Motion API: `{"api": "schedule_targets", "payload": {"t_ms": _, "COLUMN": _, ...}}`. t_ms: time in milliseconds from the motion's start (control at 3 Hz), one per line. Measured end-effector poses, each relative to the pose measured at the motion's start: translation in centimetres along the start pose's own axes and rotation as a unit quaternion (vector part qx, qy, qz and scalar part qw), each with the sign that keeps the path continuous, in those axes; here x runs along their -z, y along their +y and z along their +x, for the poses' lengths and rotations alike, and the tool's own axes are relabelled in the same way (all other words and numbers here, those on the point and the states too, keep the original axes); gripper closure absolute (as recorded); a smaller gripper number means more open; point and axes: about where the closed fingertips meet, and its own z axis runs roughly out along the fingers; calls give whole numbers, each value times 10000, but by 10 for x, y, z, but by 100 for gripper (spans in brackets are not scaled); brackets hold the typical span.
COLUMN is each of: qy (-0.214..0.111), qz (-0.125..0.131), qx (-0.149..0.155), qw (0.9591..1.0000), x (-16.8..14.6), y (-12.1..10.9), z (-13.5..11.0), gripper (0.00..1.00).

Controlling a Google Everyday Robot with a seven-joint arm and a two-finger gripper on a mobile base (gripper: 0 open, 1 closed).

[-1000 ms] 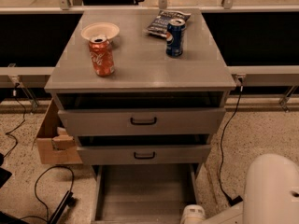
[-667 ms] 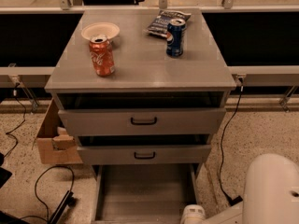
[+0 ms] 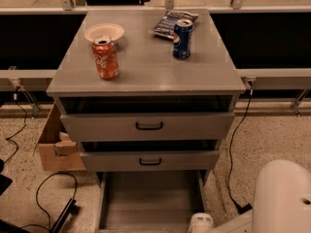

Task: Open bottom drawer

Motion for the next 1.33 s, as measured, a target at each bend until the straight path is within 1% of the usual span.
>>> {"api": "schedule_targets", "payload": {"t_ms": 667, "qy": 0, "qz": 0, "qx": 0, "qw": 10000, "x": 0, "y": 0, "z": 0, "gripper": 7}}
{"api": "schedule_targets", "payload": {"t_ms": 1000, "qy": 0, "qz": 0, "qx": 0, "qw": 10000, "x": 0, "y": 0, "z": 0, "gripper": 0}}
{"api": "schedule_targets", "payload": {"t_ms": 1333, "qy": 0, "qz": 0, "qx": 0, "qw": 10000, "x": 0, "y": 0, "z": 0, "gripper": 0}}
